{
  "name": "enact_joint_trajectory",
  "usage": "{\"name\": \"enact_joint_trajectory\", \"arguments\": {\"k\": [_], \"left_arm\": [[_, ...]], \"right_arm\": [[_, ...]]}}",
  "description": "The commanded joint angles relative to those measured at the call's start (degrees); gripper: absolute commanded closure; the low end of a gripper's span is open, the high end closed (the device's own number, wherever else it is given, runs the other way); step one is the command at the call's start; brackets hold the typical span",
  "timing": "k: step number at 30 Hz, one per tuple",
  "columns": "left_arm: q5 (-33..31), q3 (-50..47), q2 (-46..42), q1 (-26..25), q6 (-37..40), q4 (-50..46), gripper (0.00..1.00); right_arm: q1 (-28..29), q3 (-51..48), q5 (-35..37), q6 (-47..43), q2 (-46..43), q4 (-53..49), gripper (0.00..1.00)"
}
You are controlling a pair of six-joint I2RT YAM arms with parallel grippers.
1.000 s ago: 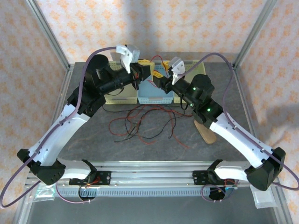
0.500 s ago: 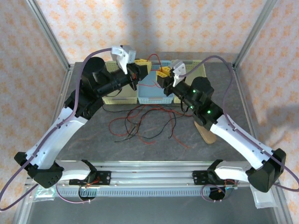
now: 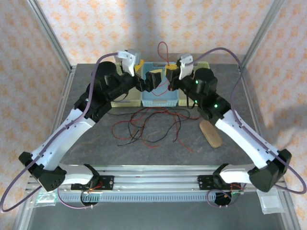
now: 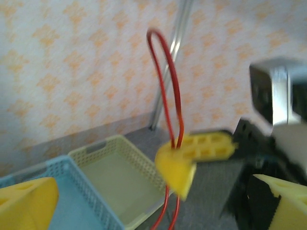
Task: Untangle the cables
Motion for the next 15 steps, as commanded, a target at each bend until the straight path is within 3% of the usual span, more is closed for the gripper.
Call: {"name": "enact_joint_trajectory", "arguments": {"k": [1,9,15], "left_arm": [[-6.56,-3.58,2.32,0.03,-2.87,-3.58,0.01],[-5.91,-1.80,13.61,1.00,-5.31,-18.13,0.01],[-4.88,-4.63,14.86,1.00,-11.68,-14.64,0.01]], "right_arm": [[-4.42,5.10,7.58,4.51,4.87,-10.91,1.00],[-14.20,17.74,14.92,6.51,20.11,-22.24,1.00],[-19.30,27.79,16.94,8.88,30.79,-27.54,1.00]]}}
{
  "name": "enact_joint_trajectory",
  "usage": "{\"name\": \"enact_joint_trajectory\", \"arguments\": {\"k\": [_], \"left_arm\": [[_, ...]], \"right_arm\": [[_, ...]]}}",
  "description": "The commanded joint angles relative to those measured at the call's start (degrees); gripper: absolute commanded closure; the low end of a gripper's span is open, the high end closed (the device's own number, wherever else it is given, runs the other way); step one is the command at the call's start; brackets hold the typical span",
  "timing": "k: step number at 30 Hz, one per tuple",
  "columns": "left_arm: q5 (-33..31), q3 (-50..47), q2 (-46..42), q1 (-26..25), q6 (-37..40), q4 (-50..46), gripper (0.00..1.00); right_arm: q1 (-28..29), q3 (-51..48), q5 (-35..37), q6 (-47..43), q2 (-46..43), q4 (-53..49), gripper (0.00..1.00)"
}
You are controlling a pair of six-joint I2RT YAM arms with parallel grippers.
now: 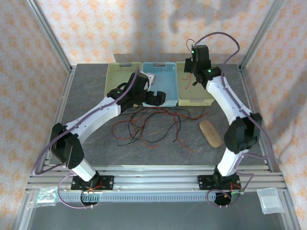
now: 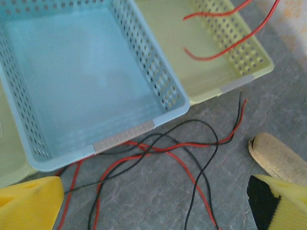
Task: Untangle the cables
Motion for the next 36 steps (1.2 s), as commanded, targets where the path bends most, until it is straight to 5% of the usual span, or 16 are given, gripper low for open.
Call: {"name": "enact_joint_trajectory", "arguments": {"k": [1,5,10,19,28,31,33,36], "left_arm": [[-1.41,-1.20,-2.76,0.32,-6.48,1.57,0.01],[-6.03,-2.09,-4.82,0.34,-12.34,3.00,0.00],[-8.63,-7.61,-10.95,0.34,-8.35,9.85,0.00],[-10.30,-9.67,-16.00,0.43,-5.97,8.47,0.01],[-11.92,-10.11,-17.93,0.47,-6.44,5.94,0.01],[-12.53,-9.86,-18.20,0.51,-5.95,4.10,0.01],[-12.55,-9.91,-18.45,0.52,-5.17,3.41,0.01],[-12.36,-10.72,-19.90,0.51,-3.62,3.87,0.01]], "right_arm": [[-2.55,5.70,2.26,2.97,3.53,-5.41,1.00],[-5.74,11.93,-1.72,3.93,9.38,-11.22,1.00],[-7.51,16.07,-9.90,3.57,14.68,-15.49,1.00],[-10.84,15.99,-29.25,7.68,21.11,-16.75,1.00],[-11.28,20.60,-15.94,9.21,31.19,-18.04,0.96],[-11.33,22.70,-14.18,9.84,33.79,-17.73,0.82],[-11.32,24.65,-14.48,9.88,35.06,-18.49,0.56],[-11.32,25.16,-15.73,9.86,34.09,-17.72,0.34]]}}
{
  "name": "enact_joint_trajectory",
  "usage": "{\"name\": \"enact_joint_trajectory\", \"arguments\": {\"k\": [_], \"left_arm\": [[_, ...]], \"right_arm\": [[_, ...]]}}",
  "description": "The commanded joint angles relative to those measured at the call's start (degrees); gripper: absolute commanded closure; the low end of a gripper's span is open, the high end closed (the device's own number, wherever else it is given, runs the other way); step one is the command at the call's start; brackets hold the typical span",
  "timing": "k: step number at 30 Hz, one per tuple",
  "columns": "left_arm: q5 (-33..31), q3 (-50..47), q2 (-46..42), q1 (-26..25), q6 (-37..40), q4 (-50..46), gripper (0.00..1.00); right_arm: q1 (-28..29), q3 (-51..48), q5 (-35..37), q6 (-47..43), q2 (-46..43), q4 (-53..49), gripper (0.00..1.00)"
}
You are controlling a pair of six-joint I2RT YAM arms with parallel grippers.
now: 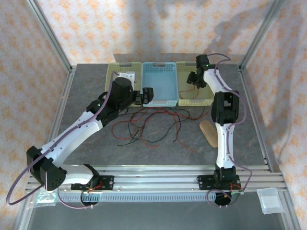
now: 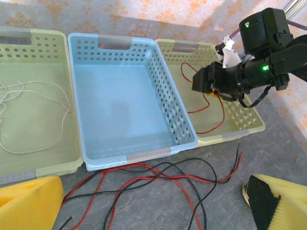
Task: Untangle the cables
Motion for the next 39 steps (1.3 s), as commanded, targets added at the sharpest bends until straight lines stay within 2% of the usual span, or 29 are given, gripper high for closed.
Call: {"name": "enact_joint_trajectory", "arguments": {"k": [1,3,9,14,19,24,26,28,31,35,39], "left_arm": [[-1.88,-1.00,-2.66,0.49,2.74,-0.94,0.01],[-2.37,-1.39,-2.91,0.52,3.36,-1.15,0.01],[-2.20,-3.89,-2.71,-0.99,2.58,0.78,0.01],[-4.98,-5.53,-1.74,-6.58,-0.01,4.20,0.01],[-4.76,-9.35,-1.02,-10.26,-5.55,10.68,0.01],[-2.46,-16.27,-2.55,-11.12,-10.65,16.84,0.00],[-2.37,-18.03,-2.83,-11.38,-10.88,17.25,0.01],[-2.69,-19.27,-2.72,-12.14,-10.87,17.40,0.01],[-5.29,-18.68,-0.47,-15.00,-8.63,16.92,0.00],[-9.54,-16.21,4.07,-20.77,-5.15,17.77,0.01],[-10.33,-13.30,8.63,-24.34,-4.25,18.49,0.01]], "right_arm": [[0.04,2.30,1.85,0.24,-2.10,0.50,0.33],[0.17,1.69,2.86,-0.67,-4.78,1.60,0.33],[1.83,-9.69,6.07,-1.57,-19.88,10.13,0.34],[6.47,-25.32,6.08,2.02,-34.63,15.91,0.38],[12.57,-34.82,3.42,4.04,-42.83,10.76,0.42],[19.19,-47.33,5.93,7.36,-51.65,6.86,0.45],[19.77,-53.14,6.80,9.99,-55.61,7.06,0.47],[19.77,-59.49,9.97,13.42,-59.28,9.09,0.53],[19.02,-68.01,11.23,17.81,-61.02,15.86,0.54],[17.11,-75.72,7.68,25.47,-60.22,25.49,0.56],[15.12,-82.79,6.94,31.83,-59.81,34.67,0.60]]}}
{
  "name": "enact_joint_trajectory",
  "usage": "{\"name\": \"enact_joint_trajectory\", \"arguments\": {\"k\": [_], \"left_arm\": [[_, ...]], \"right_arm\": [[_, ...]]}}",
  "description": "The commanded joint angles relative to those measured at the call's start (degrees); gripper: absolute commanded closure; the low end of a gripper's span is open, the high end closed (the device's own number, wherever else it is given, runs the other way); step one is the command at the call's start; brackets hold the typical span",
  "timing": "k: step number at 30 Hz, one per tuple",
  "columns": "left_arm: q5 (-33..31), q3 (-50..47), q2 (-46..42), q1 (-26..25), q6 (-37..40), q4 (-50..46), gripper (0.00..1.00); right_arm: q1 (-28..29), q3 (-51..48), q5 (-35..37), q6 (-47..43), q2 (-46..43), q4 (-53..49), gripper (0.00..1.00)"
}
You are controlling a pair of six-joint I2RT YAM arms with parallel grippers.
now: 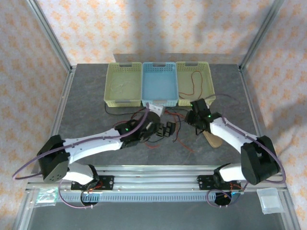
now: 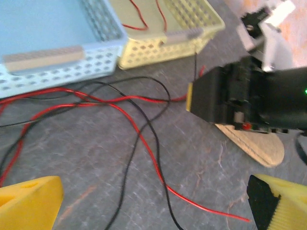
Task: Untangle the cables
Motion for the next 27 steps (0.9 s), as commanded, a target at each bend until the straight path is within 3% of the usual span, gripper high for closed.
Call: {"name": "enact_joint_trajectory", "arguments": {"k": [1,8,16,27], "left_arm": [[-2.62,3.12,2.59,-1.65,1.72,2.95,0.01],[-2.20,4.35,4.24,-1.93,1.78,4.86,0.01],[4.05,4.17,4.40,0.99,-1.73,5.97,0.01],[5.35,1.38,1.32,4.67,-3.05,6.66,0.01]], "right_arm": [[-1.92,-3.73,-0.02,8.04,0.76,11.30,0.62],[-3.71,-7.22,-1.63,11.67,0.92,20.05,0.65],[-3.89,-5.40,-4.51,12.84,6.83,22.31,0.65],[-3.87,-3.63,-6.25,13.27,11.74,23.45,0.66]]}}
